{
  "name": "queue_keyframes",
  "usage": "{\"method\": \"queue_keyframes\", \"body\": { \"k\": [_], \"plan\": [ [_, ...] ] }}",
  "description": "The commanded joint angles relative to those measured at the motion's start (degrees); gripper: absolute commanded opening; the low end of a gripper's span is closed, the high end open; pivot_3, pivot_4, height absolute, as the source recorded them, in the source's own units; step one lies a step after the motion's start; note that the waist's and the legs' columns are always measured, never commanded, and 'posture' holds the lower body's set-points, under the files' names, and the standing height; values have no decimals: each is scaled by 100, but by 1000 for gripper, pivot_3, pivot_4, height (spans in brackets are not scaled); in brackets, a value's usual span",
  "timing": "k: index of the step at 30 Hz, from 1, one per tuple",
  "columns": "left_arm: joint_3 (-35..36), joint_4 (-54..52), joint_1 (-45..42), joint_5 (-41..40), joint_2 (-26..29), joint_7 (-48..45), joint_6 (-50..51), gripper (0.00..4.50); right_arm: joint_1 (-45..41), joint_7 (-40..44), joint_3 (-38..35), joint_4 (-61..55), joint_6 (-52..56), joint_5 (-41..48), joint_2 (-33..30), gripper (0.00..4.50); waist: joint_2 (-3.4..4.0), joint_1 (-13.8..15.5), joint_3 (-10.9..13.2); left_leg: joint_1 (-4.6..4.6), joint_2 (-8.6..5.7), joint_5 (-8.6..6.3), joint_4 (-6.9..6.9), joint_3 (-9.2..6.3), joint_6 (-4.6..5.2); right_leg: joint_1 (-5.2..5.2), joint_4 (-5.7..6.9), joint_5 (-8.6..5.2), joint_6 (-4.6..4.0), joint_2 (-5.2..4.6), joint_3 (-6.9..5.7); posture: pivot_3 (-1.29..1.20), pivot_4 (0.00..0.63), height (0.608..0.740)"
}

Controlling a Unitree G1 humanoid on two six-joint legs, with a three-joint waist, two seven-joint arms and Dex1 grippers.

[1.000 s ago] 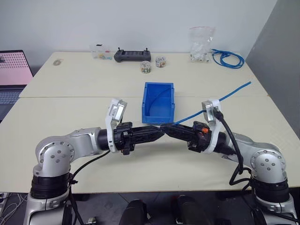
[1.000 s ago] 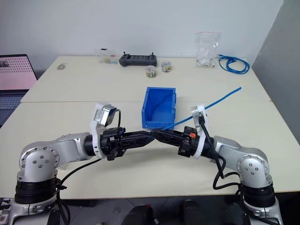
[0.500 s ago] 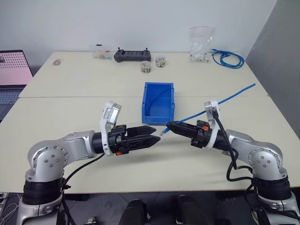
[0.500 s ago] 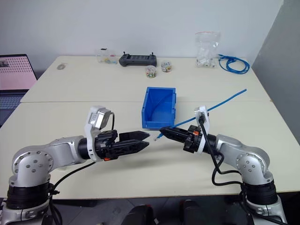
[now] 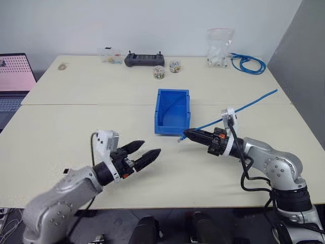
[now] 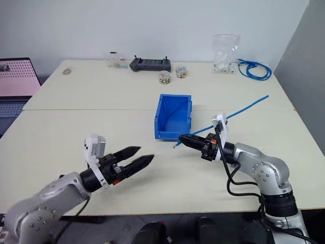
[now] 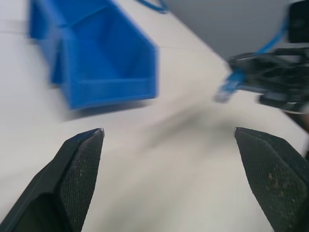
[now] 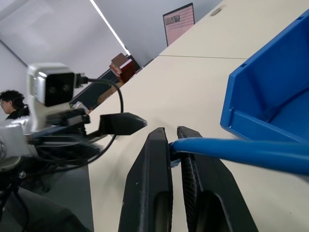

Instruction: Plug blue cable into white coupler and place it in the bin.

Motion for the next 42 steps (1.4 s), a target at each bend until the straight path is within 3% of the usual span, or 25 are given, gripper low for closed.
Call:
{"method": "queue_keyframes", "body": {
  "k": [1, 6, 10, 14, 23, 42],
  "plan": [
    [-364, -742, 914, 1626, -756, 1222, -1090, 4500, -111, 273, 22, -57, -67, -71, -7, 0, 0, -8, 0, 1, 0, 0, -1, 6, 0, 1, -5, 2, 2, -1, 8, 0, 150, 740],
    [-621, -796, 1921, 2913, -1211, 1719, -1926, 4500, -160, 489, 97, -12, 1, -157, -30, 0, 0, 32, 0, 2, 0, 0, 2, 0, 1, 0, 0, 2, 2, 1, 0, 0, 150, 740],
    [-830, -725, 2530, 3531, -1394, 1730, -2558, 4500, -220, 634, 121, 57, 41, -208, -54, 0, 3, -128, -2, 5, -2, -14, -9, 41, 13, 0, -53, 15, 25, 11, 62, 0, 150, 740],
    [-882, -593, 2890, 3880, -1585, 1726, -3025, 4500, -252, 744, 154, 80, 81, -229, -75, 0, 2, -77, -2, -4, -16, -66, 3, 67, 31, -7, -76, 13, 38, 11, 118, 0, 150, 740],
    [-738, -367, 2544, 4165, -1698, 1705, -3437, 4500, -283, 1063, 279, 70, 240, -243, -112, 0, 15, -14, -2, -22, -15, -84, 6, 77, 37, -15, -83, 11, 46, 2, 107, 0, 150, 740],
    [-1073, -371, 1687, 4811, -2000, 2525, -2918, 4500, -198, 1051, 188, -110, 463, -202, -183, 0, 113, -36, -26, -7, -15, -100, 2, 161, 63, -15, -92, 12, 66, -6, 141, 0, 150, 740]
  ]
}}
